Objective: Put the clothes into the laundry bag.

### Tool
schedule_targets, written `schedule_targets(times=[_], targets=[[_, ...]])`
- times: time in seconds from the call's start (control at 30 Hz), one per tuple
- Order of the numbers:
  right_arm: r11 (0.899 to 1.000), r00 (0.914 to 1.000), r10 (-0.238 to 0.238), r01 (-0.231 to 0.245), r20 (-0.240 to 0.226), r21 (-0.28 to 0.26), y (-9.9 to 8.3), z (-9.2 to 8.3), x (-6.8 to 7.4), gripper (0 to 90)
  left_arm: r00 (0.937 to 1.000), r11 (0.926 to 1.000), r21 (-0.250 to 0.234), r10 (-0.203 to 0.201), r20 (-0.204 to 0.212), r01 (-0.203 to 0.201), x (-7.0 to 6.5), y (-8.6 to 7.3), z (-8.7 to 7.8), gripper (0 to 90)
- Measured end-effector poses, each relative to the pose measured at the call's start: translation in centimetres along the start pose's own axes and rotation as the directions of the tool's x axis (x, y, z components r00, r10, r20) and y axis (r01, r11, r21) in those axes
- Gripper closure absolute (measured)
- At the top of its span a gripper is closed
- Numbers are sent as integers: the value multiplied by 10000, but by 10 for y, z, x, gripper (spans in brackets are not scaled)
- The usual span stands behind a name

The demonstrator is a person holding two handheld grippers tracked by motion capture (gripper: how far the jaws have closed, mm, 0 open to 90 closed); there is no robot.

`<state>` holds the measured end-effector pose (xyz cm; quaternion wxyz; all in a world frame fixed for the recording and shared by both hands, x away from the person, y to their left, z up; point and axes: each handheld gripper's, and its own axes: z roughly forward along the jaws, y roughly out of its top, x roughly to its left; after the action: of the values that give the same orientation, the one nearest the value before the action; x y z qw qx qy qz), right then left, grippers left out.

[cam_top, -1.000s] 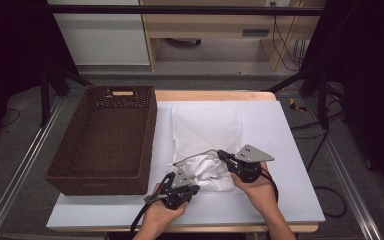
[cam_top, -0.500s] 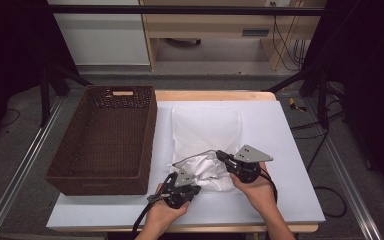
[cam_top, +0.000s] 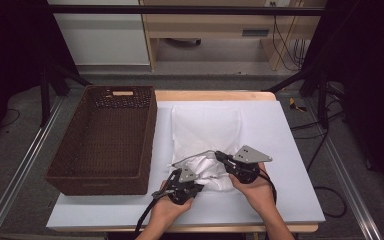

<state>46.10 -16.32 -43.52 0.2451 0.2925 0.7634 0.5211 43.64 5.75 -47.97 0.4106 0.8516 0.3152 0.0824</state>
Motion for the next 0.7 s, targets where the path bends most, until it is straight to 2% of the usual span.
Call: schedule_targets(times=[0.43,0.7], targets=[[10000,10000,9,-9,28,80,0,0,0,891,9994,10000,-62,-29,-333,27,6,14,5,900],[9999,10000,36,-37,40,150,-1,0,-1,891,9985,9998,-134,-122,-543,115,10,17,9,900]])
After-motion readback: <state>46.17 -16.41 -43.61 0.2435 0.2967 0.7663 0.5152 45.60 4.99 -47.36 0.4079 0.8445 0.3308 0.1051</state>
